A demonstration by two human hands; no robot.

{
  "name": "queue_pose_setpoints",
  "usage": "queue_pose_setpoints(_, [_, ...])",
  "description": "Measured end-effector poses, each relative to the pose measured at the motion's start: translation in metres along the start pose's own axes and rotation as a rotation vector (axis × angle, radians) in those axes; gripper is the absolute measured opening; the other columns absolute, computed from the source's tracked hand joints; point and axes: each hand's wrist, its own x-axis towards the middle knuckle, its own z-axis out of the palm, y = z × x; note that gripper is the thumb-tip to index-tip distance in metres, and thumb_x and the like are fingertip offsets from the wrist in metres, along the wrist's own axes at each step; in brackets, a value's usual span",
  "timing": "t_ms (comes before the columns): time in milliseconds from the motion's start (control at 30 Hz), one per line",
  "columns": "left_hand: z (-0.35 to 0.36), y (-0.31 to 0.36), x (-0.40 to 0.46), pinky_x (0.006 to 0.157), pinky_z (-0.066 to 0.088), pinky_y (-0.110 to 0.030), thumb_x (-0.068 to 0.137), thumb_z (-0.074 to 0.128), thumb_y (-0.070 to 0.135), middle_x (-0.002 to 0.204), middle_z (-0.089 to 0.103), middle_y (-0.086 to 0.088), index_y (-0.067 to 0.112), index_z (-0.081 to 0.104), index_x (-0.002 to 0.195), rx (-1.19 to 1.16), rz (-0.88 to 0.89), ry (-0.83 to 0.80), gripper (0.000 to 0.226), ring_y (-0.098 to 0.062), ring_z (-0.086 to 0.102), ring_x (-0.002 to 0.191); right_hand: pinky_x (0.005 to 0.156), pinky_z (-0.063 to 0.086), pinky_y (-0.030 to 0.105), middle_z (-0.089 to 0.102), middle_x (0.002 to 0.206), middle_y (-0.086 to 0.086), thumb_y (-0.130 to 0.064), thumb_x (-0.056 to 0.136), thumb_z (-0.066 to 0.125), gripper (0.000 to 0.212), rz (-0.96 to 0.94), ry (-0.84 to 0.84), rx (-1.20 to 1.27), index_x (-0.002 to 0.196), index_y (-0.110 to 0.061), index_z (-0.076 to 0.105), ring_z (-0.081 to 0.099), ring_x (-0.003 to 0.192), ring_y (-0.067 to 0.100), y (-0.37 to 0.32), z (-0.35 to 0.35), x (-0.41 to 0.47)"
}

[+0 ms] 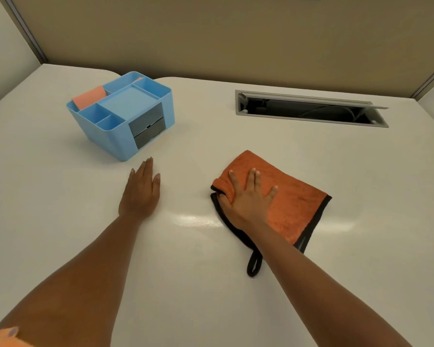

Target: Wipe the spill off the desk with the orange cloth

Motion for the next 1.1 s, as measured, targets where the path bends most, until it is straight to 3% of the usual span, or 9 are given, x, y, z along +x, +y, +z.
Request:
queue_pose_setpoints(133, [0.0, -0.002, 0.003, 0.116, 0.007, -0.035, 0.098, 0.021, 0.027, 0.152, 0.024, -0.011, 0.013, 0.018, 0.143, -0.085, -0.024, 0.012, 0.048, -0.026, 0.018, 0.141, 0.109, -0.011, 0.064, -0.002, 0.157, 0.013, -0.055, 0.092, 0.022, 0.057, -0.101, -0.043, -0.003, 0.144, -0.035, 0.011, -0.009, 0.145, 0.024, -0.028, 0.001, 0.01])
queue_pose_setpoints(333, [0.002, -0.012, 0.007, 0.116, 0.018, -0.041, 0.09, 0.014, 0.039, 0.148, 0.032, -0.014, 0.012, 0.022, 0.142, -0.138, -0.005, 0.062, 0.06, -0.029, 0.029, 0.137, 0.107, -0.016, 0.063, -0.001, 0.158, 0.009, -0.056, 0.09, 0.031, 0.06, -0.498, -0.146, -0.038, 0.144, -0.035, 0.015, -0.006, 0.146, 0.02, -0.073, 0.014, -0.012])
queue_pose_setpoints(467, [0.0, -0.013, 0.007, 0.115, 0.016, -0.043, 0.092, 0.016, 0.038, 0.149, 0.029, -0.016, 0.012, 0.02, 0.142, -0.035, 0.029, 0.042, 0.056, -0.031, 0.026, 0.138, 0.11, -0.016, 0.062, 0.005, 0.158, 0.006, -0.052, 0.087, 0.042, 0.061, -0.699, -0.14, -0.039, 0.143, -0.034, 0.022, 0.0, 0.146, 0.02, -0.054, 0.013, -0.036])
queue_pose_setpoints(567, [0.001, -0.01, 0.007, 0.115, 0.008, -0.042, 0.093, 0.02, 0.036, 0.152, 0.024, -0.015, 0.011, 0.017, 0.143, 0.095, 0.083, 0.001, 0.056, -0.03, 0.021, 0.14, 0.107, -0.022, 0.055, 0.012, 0.158, 0.004, -0.051, 0.083, 0.035, 0.062, -0.74, -0.106, -0.043, 0.141, -0.033, 0.026, 0.006, 0.146, 0.018, -0.027, 0.009, -0.045])
queue_pose_setpoints(667, [0.002, -0.014, 0.008, 0.116, 0.004, -0.04, 0.087, 0.014, 0.042, 0.154, 0.017, -0.012, 0.01, 0.012, 0.143, 0.152, 0.1, -0.034, 0.065, -0.025, 0.013, 0.143, 0.106, -0.022, 0.056, 0.017, 0.157, 0.001, -0.053, 0.074, 0.026, 0.068, -0.685, -0.064, -0.031, 0.14, -0.035, 0.029, 0.01, 0.145, 0.018, 0.003, 0.004, -0.047])
queue_pose_setpoints(833, [0.005, -0.018, 0.01, 0.116, 0.001, -0.038, 0.085, 0.013, 0.042, 0.155, 0.009, -0.01, 0.009, 0.008, 0.144, 0.201, 0.126, -0.056, 0.068, -0.022, 0.007, 0.143, 0.109, -0.016, 0.059, 0.016, 0.156, -0.005, -0.054, 0.073, 0.029, 0.068, -0.46, -0.006, 0.003, 0.14, -0.039, 0.027, 0.005, 0.145, 0.015, 0.076, -0.015, -0.042])
queue_pose_setpoints(967, [0.007, -0.019, 0.011, 0.116, 0.001, -0.038, 0.085, 0.014, 0.042, 0.156, 0.008, -0.01, 0.008, 0.007, 0.143, 0.241, 0.144, -0.056, 0.068, -0.022, 0.006, 0.143, 0.112, -0.008, 0.06, 0.016, 0.156, -0.01, -0.057, 0.068, 0.026, 0.073, -0.201, 0.041, -0.025, 0.14, -0.043, 0.025, 0.007, 0.145, 0.013, 0.146, -0.033, -0.034])
queue_pose_setpoints(1100, [0.008, -0.017, 0.012, 0.116, 0.002, -0.04, 0.085, 0.014, 0.042, 0.155, 0.009, -0.011, 0.008, 0.007, 0.143, 0.273, 0.172, -0.051, 0.068, -0.023, 0.007, 0.143, 0.111, -0.005, 0.06, 0.007, 0.157, -0.009, -0.064, 0.072, 0.009, 0.074, 0.068, 0.052, -0.058, 0.142, -0.042, 0.015, 0.002, 0.146, 0.013, 0.198, -0.049, -0.011])
